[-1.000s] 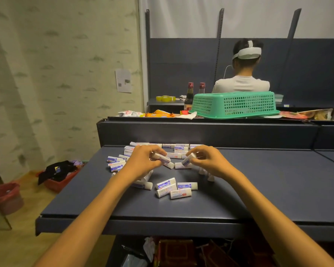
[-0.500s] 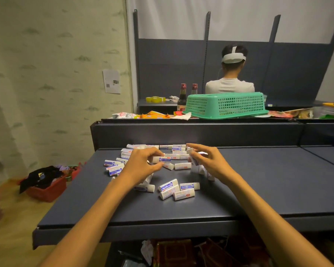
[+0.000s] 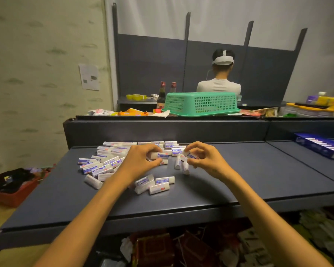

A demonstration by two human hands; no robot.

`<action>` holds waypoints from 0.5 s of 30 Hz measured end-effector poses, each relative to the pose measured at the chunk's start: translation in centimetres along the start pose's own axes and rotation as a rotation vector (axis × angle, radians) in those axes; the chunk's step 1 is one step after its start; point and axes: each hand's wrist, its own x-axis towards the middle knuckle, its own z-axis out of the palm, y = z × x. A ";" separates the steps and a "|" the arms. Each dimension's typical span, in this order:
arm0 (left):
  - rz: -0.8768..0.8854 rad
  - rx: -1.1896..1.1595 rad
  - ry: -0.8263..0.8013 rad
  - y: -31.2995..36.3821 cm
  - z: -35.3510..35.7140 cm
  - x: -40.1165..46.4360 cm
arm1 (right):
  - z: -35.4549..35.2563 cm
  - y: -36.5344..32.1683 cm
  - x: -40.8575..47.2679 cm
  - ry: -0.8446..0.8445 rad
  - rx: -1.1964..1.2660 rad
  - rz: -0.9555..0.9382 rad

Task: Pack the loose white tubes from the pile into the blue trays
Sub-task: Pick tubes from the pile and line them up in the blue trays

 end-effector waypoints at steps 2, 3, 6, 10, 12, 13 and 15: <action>0.024 -0.014 -0.003 1.7 1.4 0.4 | -1.7 0.7 -1.3 0.000 -0.046 0.003; 0.038 -0.021 -0.010 2.6 2.2 0.6 | -2.7 1.0 -2.1 0.006 -0.074 0.004; 0.086 -0.030 -0.038 5.7 5.1 1.5 | -6.3 2.1 -4.7 0.034 -0.140 -0.008; 0.145 -0.059 -0.067 10.9 9.7 2.6 | -12.6 4.3 -8.7 0.073 -0.230 -0.026; 0.168 -0.062 -0.077 13.7 12.3 3.1 | -16.1 5.5 -10.8 0.097 -0.276 -0.030; 0.179 -0.064 -0.083 15.0 13.6 3.4 | -17.8 6.1 -11.9 0.111 -0.303 -0.033; 0.200 -0.064 -0.091 17.9 16.2 4.0 | -21.2 7.2 -14.1 0.143 -0.343 -0.047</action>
